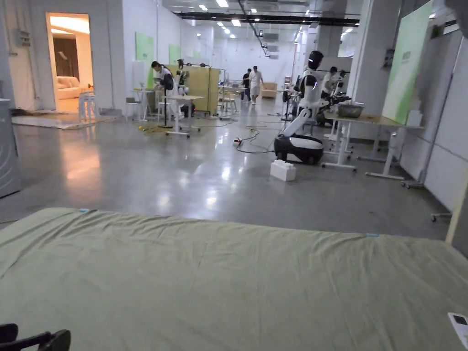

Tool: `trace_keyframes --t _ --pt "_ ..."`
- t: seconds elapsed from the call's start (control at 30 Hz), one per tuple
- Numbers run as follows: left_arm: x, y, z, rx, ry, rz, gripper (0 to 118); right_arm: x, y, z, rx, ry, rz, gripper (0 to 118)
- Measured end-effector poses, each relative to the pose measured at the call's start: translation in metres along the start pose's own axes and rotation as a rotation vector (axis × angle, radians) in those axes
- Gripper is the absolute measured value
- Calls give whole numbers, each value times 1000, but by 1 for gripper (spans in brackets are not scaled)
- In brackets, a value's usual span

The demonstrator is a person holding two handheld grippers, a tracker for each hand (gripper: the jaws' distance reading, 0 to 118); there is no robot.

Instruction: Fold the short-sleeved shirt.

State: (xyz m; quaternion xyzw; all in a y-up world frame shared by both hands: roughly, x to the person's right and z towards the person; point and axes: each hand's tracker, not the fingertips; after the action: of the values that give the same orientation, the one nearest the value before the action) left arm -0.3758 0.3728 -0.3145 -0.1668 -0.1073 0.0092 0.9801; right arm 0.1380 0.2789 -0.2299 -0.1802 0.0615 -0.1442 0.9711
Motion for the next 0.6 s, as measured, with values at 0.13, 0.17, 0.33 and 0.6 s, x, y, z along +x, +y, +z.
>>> trace_keyframes --t 0.13,0.17,0.33,0.6 --pt "76 -8 13 182 49 -20 75 -24 23 24 168 -65 244 1" --pt "88 -10 17 192 40 -32 72 -28 26 29 188 -85 274 1" --pt "129 -33 55 307 88 -230 32 -34 22 53 269 -138 353 1" --pt "140 -48 106 291 131 -170 3 -41 4 78 269 -181 368 1"
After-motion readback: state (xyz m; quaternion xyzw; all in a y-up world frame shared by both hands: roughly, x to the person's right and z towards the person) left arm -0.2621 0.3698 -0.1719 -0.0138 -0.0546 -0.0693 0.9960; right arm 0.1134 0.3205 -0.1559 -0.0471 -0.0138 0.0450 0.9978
